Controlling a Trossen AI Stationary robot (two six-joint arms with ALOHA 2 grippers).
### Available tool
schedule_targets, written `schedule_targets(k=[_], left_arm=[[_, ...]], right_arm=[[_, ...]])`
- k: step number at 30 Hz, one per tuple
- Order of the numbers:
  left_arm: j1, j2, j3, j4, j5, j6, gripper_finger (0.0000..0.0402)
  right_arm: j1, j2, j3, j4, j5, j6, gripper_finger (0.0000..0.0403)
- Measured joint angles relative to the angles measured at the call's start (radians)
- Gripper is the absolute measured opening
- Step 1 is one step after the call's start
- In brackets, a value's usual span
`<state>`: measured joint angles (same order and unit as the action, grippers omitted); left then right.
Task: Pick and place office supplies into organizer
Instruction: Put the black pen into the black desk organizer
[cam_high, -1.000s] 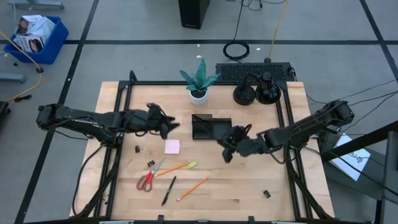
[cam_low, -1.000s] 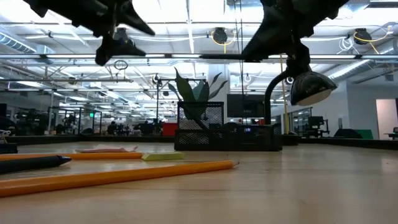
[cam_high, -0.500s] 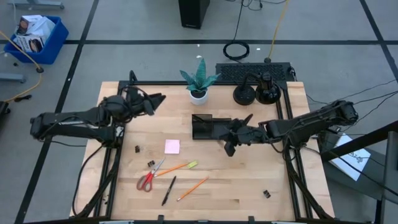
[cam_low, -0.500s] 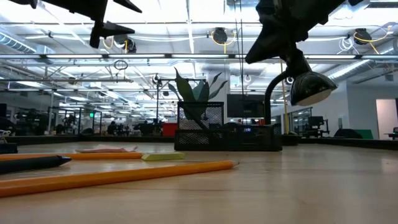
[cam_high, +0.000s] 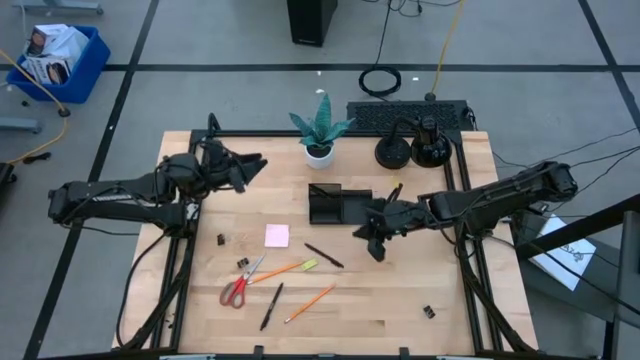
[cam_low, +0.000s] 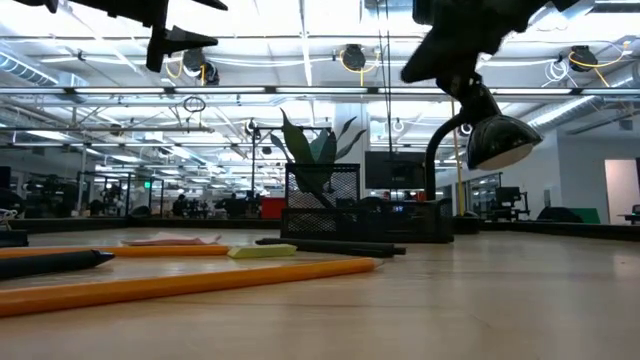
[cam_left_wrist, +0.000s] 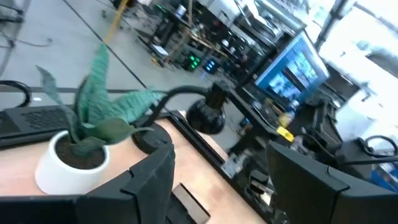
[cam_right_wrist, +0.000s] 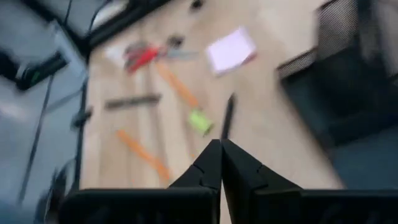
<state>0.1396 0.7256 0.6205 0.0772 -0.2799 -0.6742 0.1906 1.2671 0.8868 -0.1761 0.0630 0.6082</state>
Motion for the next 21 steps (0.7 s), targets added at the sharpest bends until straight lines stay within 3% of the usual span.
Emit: schedule_targets(k=[5, 12, 16, 21], left_arm=[[-0.046, 0.061, 0.0, -0.011, 0.094, 0.068, 0.0255], [-0.146, 0.299, 0.009, -0.016, 0.142, 0.172, 0.0255], [-0.223, 0.425, 0.08, -0.008, 0.108, 0.302, 0.0252], [-0.301, 0.577, 0.227, -0.047, 0.032, 0.519, 0.0227]], right_arm=[[0.023, 0.008, 0.001, -0.01, -0.041, 0.007, 0.0007], [0.044, 0.008, -0.018, -0.182, -0.037, 0.124, 0.0006], [0.081, 0.001, -0.1, -0.21, -0.053, 0.215, 0.0006], [0.129, 0.002, -0.239, -0.17, -0.162, 0.377, 0.0009]])
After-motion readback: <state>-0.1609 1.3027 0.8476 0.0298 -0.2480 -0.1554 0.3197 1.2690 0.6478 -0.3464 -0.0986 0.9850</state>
